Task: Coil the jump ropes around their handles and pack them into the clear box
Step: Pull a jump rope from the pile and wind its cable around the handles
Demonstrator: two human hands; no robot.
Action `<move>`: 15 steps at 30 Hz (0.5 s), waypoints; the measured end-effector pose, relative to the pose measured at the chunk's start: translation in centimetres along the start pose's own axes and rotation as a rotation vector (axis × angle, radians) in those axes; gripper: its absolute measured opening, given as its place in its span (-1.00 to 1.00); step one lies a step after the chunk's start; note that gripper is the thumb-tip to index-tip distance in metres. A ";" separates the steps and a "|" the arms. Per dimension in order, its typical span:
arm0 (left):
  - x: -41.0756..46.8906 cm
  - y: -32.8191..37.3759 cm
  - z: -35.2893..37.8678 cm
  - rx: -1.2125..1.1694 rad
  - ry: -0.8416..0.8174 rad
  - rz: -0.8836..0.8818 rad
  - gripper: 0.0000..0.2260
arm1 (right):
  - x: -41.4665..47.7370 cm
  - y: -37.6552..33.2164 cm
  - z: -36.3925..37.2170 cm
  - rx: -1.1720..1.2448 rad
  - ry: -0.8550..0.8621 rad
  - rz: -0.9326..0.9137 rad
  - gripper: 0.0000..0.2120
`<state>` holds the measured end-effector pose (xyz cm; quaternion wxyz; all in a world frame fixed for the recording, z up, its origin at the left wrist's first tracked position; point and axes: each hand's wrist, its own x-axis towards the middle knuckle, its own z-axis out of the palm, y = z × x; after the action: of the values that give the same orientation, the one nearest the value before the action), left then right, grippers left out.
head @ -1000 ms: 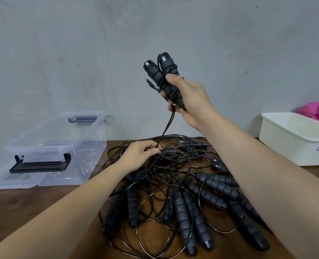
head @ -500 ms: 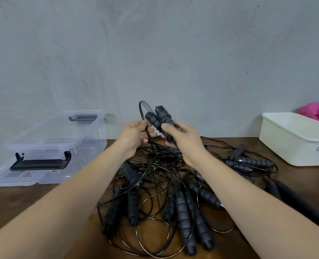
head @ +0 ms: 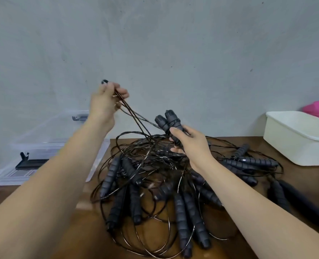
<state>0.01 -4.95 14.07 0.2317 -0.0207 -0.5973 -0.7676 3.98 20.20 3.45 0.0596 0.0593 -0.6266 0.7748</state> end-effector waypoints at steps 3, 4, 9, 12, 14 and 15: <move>0.7 0.3 0.3 0.090 -0.071 -0.018 -0.80 | -0.1 0.0 -0.2 -0.006 0.004 -0.016 -0.82; 0.9 0.6 0.6 0.075 -0.095 -0.052 -0.78 | -0.1 -0.2 -0.3 -0.005 0.002 -0.023 -0.81; 2.9 5.1 2.6 -0.274 -0.025 -0.052 -0.74 | 0.3 -2.2 -0.6 -0.002 -0.002 -0.075 -0.78; 2.3 2.8 3.0 0.047 -0.129 -0.207 -0.72 | 0.2 -3.0 -0.8 -0.029 -0.017 -0.094 -0.82; 1.7 0.8 2.5 0.129 -0.146 -0.310 -0.70 | 0.4 -3.0 -1.2 -0.083 -0.019 -0.091 -0.79; 1.5 0.0 2.3 0.116 -0.130 -0.325 -0.70 | 0.5 -2.7 -1.4 -0.118 -0.021 -0.085 -0.76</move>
<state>-1.86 -3.32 15.14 0.0664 0.0402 -0.6497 -0.7562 3.87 22.19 5.89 0.0894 0.0904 -0.6687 0.7326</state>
